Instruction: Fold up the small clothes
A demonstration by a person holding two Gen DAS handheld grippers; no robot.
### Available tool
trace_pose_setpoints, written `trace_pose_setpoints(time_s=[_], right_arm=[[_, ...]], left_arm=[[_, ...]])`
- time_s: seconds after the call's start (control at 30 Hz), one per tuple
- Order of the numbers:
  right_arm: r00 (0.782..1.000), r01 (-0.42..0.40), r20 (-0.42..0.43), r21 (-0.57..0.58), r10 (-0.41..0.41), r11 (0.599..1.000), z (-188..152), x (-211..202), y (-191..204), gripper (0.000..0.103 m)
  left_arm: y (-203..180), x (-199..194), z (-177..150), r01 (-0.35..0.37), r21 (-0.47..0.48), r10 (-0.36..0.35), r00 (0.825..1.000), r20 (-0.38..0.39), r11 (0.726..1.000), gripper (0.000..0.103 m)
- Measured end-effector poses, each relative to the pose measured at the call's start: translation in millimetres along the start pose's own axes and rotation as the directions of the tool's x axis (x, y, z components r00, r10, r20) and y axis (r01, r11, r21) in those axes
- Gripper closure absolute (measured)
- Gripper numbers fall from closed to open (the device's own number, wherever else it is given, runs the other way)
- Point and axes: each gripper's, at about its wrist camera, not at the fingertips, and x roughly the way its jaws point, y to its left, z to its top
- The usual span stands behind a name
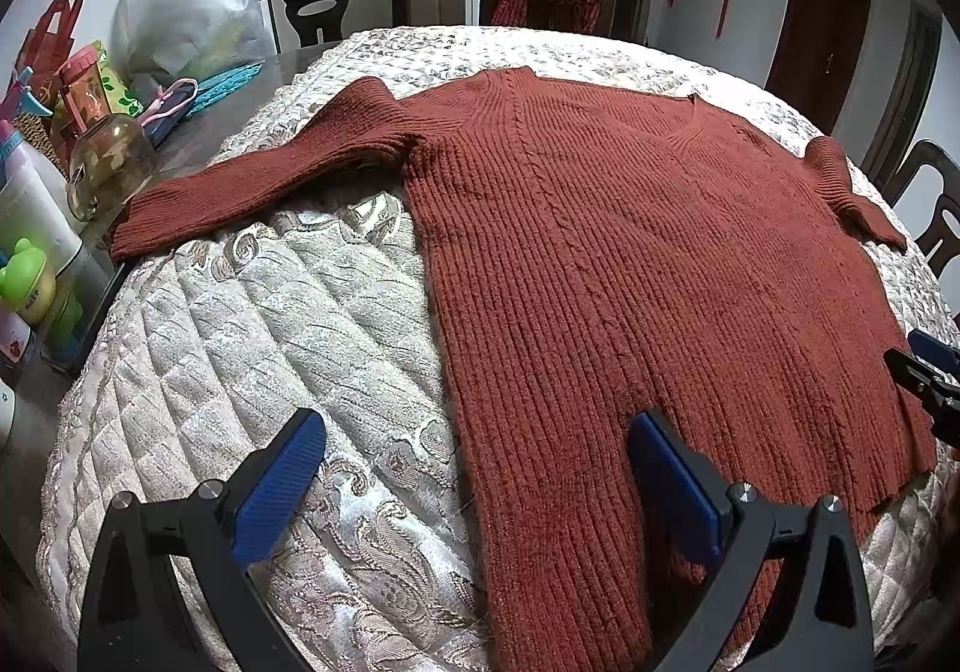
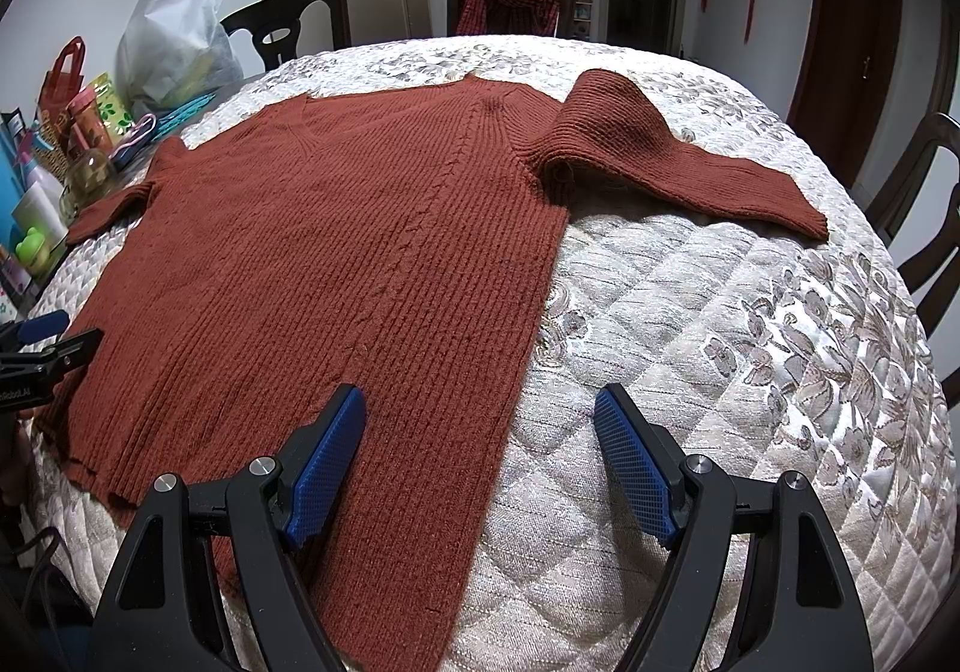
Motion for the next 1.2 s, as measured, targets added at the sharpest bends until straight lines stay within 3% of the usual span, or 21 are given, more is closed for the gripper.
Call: trace_pose_setpoints(time_s=[1.2], right_arm=[[1.0,-0.001,0.001,0.001,0.001,1.0,-0.1,0.0,0.2,0.024]], left_arm=[[1.8,0.0,0.3,-0.002,0.001,0.002,1.0,0.003,1.0,0.0]])
